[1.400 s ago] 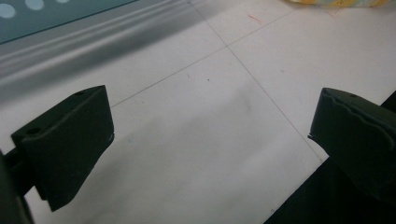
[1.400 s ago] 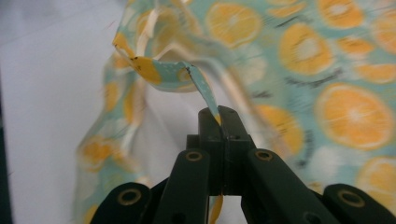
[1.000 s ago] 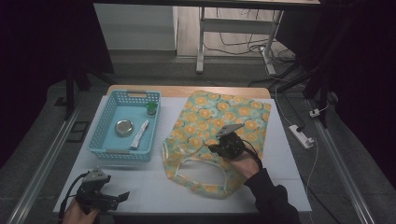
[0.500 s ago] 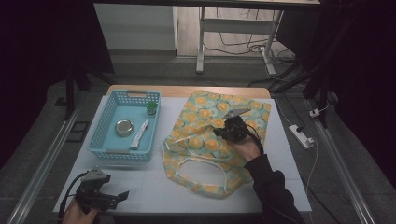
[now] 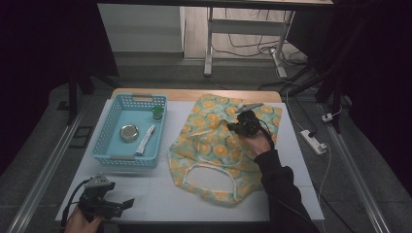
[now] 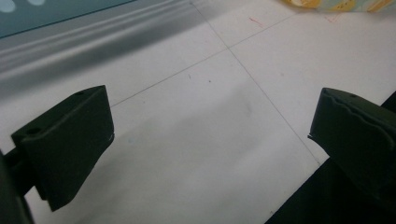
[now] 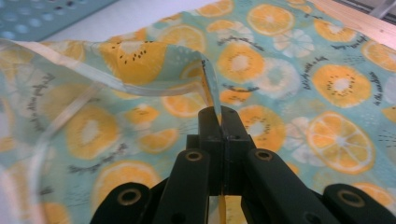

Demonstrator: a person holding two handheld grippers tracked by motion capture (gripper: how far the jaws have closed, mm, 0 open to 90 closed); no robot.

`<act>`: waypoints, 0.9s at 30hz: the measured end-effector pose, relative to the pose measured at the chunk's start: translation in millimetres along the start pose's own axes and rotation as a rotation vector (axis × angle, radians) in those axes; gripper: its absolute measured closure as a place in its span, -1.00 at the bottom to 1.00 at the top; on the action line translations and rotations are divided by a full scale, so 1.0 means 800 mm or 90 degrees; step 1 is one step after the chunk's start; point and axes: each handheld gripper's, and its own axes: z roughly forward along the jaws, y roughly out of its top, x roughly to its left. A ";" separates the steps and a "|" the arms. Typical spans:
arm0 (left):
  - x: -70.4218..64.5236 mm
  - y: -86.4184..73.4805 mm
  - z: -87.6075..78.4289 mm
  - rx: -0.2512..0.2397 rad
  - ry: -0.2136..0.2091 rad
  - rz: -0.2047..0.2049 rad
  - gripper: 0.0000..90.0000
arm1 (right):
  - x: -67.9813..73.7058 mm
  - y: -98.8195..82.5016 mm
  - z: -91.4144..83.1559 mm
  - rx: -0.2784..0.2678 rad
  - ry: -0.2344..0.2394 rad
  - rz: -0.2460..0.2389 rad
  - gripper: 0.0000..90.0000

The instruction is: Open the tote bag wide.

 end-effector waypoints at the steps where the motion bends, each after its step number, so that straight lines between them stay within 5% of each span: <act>1: 0.000 0.000 0.000 0.000 0.000 0.000 -1.00 | -0.003 0.000 0.003 0.003 -0.004 0.003 1.00; 15: -0.001 0.000 0.000 0.003 0.001 0.006 -1.00 | -0.026 -0.030 0.037 0.059 -0.025 0.021 0.95; 22: -0.001 0.000 0.000 0.002 0.002 0.006 -1.00 | -0.025 -0.017 0.015 0.019 -0.012 0.061 0.28; 27: -0.003 0.000 0.000 0.003 0.004 0.008 -1.00 | -0.010 -0.016 -0.001 0.010 -0.010 0.053 -0.07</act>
